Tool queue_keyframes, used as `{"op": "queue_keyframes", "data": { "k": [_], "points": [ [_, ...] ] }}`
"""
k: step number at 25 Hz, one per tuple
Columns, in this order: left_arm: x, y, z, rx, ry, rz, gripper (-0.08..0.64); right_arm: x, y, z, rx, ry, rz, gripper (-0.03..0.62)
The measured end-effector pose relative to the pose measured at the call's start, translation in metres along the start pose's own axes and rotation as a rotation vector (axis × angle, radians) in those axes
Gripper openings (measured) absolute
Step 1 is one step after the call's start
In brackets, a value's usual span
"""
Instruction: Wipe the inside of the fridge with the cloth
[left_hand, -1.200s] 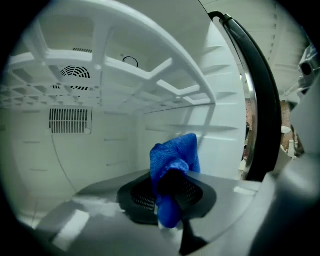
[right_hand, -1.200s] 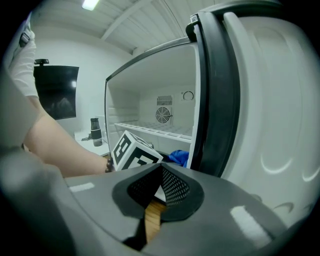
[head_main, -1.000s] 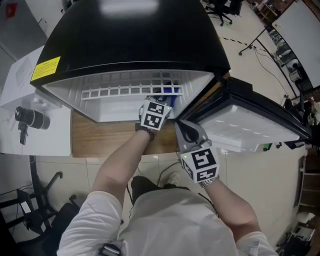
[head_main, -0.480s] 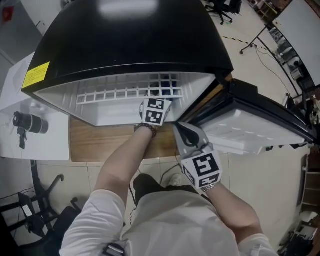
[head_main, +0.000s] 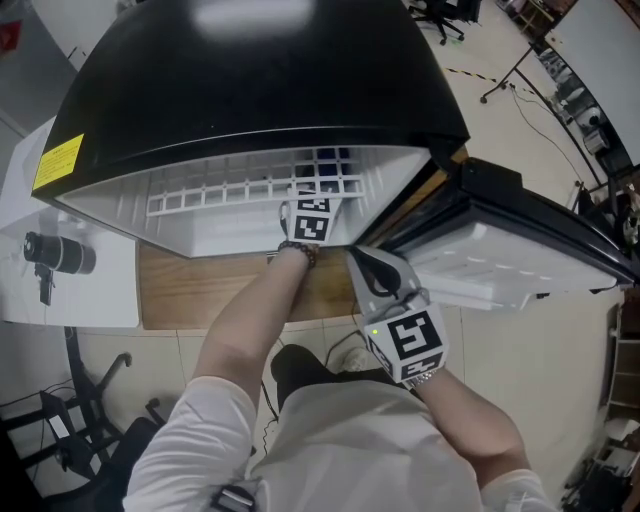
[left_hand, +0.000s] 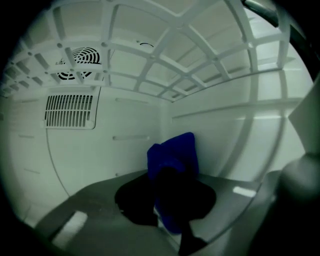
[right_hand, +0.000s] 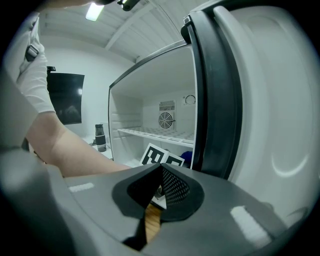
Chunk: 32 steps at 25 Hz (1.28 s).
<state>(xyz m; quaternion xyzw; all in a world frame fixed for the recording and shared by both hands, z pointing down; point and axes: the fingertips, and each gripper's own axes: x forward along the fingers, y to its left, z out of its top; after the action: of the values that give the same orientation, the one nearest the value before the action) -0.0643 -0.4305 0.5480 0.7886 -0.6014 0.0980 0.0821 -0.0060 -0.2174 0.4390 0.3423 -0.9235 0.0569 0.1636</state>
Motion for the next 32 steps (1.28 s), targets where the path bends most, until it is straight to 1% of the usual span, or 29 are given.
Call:
{"op": "queue_keyframes", "data": {
  "k": [6,11,15,23,28,31,32],
  "points": [
    [0.000,0.005,-0.001,0.007,0.003,0.031,0.052,-0.003,-0.001,0.002,0.002,-0.001,0.005,0.002],
    [-0.012,0.003,-0.004,-0.019,0.000,0.041,0.052,-0.006,0.002,0.005,0.003,-0.004,0.012,0.002],
    [-0.029,0.001,-0.004,-0.024,-0.004,0.036,0.052,-0.009,0.007,0.005,-0.004,-0.002,0.016,0.002],
    [-0.075,-0.004,-0.014,-0.038,0.017,0.025,0.052,-0.011,0.021,0.010,-0.008,0.003,0.013,0.002],
    [-0.111,-0.007,-0.011,-0.040,0.011,-0.002,0.052,-0.009,0.021,0.007,-0.033,0.036,-0.020,0.009],
    [-0.135,-0.016,-0.007,-0.024,0.003,-0.048,0.052,-0.006,0.020,0.003,-0.044,0.061,-0.028,0.031],
    [-0.143,-0.019,-0.006,-0.018,0.000,-0.066,0.052,-0.004,0.019,0.001,-0.047,0.072,-0.029,0.048]
  ]
}}
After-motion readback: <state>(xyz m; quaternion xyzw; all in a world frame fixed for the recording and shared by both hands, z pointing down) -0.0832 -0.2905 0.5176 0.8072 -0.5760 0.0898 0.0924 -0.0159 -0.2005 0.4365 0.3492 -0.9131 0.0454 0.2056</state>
